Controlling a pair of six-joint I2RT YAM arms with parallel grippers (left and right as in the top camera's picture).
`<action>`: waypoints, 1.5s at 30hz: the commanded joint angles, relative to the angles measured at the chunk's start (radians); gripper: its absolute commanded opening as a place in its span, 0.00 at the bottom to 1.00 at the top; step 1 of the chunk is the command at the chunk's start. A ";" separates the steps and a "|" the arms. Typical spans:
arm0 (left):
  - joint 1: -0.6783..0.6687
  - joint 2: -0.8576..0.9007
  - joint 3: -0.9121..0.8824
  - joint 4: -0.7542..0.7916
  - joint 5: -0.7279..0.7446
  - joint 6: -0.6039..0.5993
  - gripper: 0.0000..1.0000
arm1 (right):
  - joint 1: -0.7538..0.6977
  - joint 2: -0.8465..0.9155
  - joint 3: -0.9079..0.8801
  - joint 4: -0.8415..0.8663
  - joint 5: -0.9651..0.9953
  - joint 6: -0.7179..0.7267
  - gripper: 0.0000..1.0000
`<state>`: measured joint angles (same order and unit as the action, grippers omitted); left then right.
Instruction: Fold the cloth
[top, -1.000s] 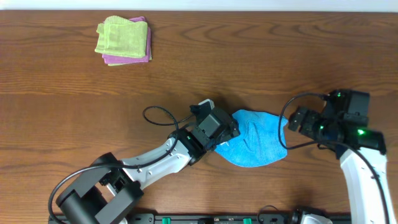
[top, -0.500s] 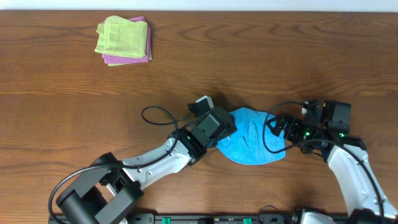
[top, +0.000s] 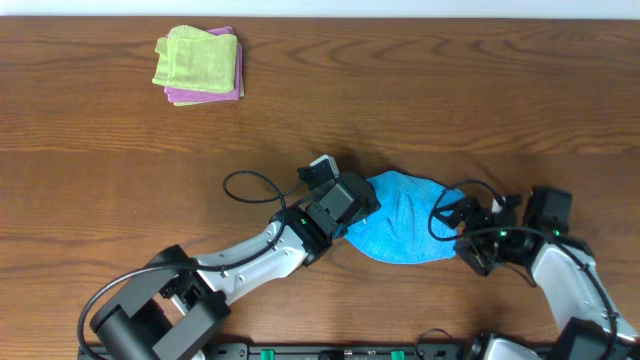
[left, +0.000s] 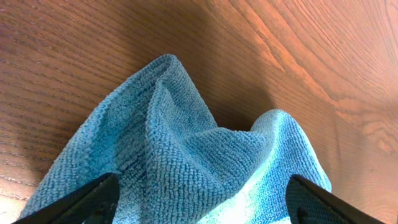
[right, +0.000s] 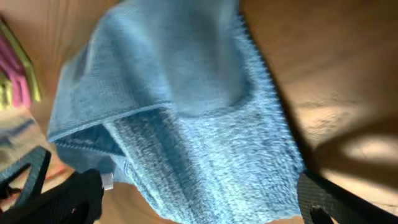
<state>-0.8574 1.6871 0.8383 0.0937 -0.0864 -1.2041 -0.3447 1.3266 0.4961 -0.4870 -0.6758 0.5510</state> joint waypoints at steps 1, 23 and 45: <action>0.008 0.007 -0.002 -0.003 -0.025 0.006 0.90 | -0.031 0.000 -0.067 0.132 -0.059 0.137 0.99; 0.008 0.007 -0.002 -0.003 -0.025 0.006 0.93 | -0.035 -0.194 -0.163 0.365 -0.240 0.390 0.92; 0.008 0.007 -0.002 -0.004 -0.025 0.015 0.98 | -0.010 -0.220 -0.119 0.247 -0.039 0.354 0.99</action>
<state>-0.8574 1.6871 0.8383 0.0933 -0.0902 -1.2041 -0.3733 1.0641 0.3607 -0.2623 -0.7155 0.8482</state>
